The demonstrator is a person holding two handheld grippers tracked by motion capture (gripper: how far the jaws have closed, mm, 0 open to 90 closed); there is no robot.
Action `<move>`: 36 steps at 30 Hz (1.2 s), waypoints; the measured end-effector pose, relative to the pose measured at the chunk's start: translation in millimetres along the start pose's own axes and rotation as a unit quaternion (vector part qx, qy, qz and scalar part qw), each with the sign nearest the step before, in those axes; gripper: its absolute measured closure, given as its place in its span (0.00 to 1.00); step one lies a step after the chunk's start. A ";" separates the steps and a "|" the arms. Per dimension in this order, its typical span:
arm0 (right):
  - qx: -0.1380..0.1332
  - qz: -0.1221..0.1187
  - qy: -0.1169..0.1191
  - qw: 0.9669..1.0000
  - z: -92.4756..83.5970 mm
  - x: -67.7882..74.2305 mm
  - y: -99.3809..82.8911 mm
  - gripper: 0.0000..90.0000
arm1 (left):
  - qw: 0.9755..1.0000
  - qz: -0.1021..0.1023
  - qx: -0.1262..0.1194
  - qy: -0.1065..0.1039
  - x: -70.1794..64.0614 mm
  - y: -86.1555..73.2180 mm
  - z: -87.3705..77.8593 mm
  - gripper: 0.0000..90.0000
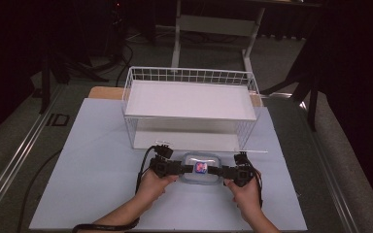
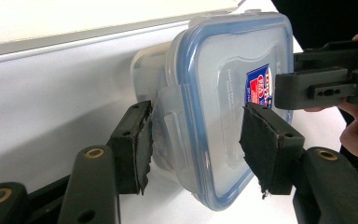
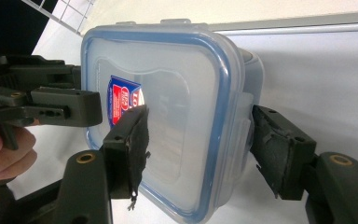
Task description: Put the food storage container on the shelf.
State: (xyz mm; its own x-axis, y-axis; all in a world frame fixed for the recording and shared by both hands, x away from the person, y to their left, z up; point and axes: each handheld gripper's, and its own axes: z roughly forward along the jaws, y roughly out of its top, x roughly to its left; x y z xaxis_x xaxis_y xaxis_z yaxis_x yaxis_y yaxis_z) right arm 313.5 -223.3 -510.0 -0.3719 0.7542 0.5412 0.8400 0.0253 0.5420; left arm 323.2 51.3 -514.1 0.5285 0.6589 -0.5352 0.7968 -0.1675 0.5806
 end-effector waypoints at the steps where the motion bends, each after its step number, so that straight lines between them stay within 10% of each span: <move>1: -0.003 -0.002 -0.001 1.000 -0.2 0.8 -0.7 0.43 | 1.000 0.004 -0.002 0.003 -1.7 -1.0 -0.6 0.51; 15: -0.018 -0.041 -0.022 0.999 -1.4 17.1 -4.9 0.41 | 0.999 0.004 -0.020 0.025 -8.4 -10.4 -9.4 0.51; 24: -0.044 -0.042 0.004 0.998 6.4 30.5 28.3 0.41 | 0.996 -0.003 -0.080 0.023 3.0 8.8 -35.5 0.54; 36: -0.068 -0.048 -0.007 0.997 28.7 33.4 58.4 0.41 | 0.996 -0.015 -0.084 0.039 29.2 27.6 -32.1 0.54</move>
State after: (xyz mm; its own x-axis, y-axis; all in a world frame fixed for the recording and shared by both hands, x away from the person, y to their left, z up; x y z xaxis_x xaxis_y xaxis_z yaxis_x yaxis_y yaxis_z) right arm 361.5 -177.8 -478.7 -0.4414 0.7619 0.4741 0.7392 0.0091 0.6735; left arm 351.2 89.5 -494.0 0.4758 0.7183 -0.5075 0.7480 -0.0269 0.6632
